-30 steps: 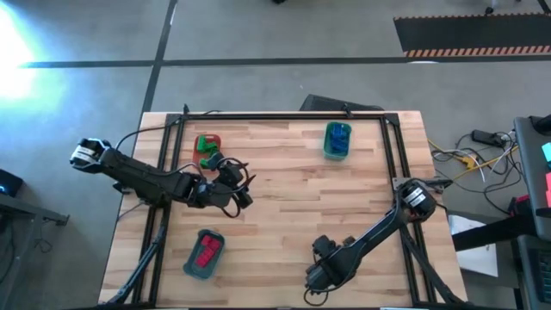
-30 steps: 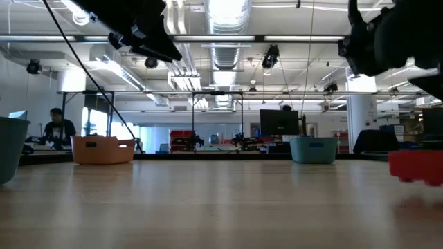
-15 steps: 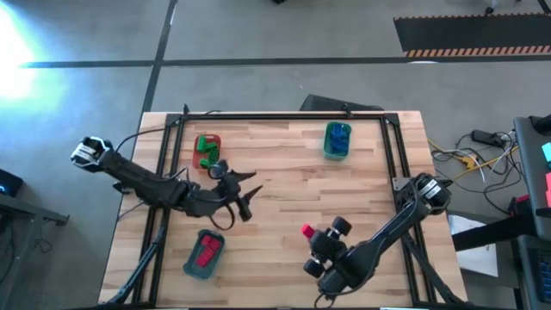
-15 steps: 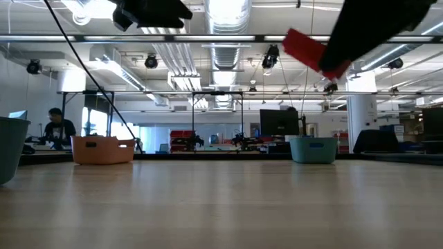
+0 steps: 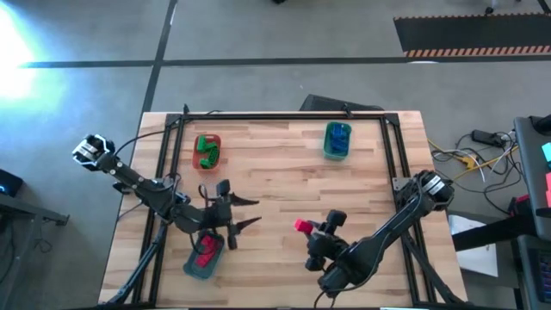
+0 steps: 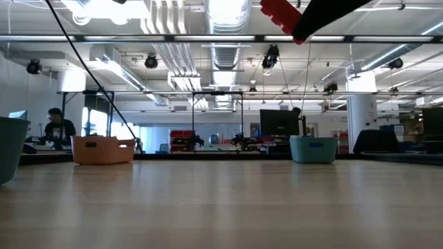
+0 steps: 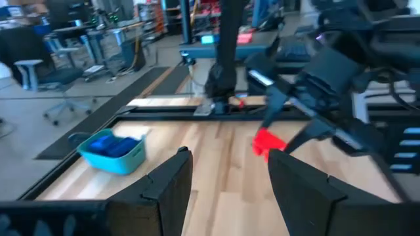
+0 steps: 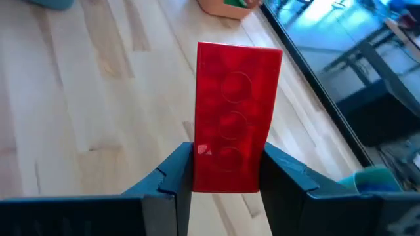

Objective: Sort & place blocks by color
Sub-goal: Put the red game piece into the blue bin

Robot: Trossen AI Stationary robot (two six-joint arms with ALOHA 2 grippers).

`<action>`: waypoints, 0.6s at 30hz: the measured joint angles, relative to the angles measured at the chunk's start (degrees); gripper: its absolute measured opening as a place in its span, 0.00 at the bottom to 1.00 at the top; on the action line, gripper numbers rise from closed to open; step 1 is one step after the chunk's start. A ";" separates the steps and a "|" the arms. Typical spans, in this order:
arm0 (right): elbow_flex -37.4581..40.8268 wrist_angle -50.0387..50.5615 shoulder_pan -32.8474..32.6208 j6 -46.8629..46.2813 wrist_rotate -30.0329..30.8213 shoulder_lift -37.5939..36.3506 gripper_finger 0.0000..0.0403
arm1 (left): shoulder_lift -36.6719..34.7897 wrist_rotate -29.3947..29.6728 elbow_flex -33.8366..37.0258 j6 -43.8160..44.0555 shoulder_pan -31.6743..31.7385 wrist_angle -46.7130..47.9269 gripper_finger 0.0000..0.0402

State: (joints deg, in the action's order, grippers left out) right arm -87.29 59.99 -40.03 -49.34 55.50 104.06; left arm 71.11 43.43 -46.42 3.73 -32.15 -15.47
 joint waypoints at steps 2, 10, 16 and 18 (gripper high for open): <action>0.00 -2.55 0.34 5.03 -1.27 -1.49 0.30 | 0.00 -0.28 0.33 0.00 -0.65 -1.40 0.46; 0.54 -19.07 2.26 31.47 -2.33 -6.42 0.30 | 0.02 -2.00 0.93 -0.21 -1.10 -3.66 0.46; 4.49 -34.61 6.40 49.57 -13.83 -10.11 0.30 | 0.02 -2.96 0.38 -3.69 -1.58 -4.06 0.46; 7.51 -38.16 8.25 53.45 -17.56 -12.24 0.30 | 0.00 -2.94 0.01 -5.08 -1.72 -4.36 0.46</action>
State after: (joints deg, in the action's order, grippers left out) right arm -79.77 21.83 -31.78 4.10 37.94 91.82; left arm 71.11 40.49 -46.42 -1.35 -33.87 -19.84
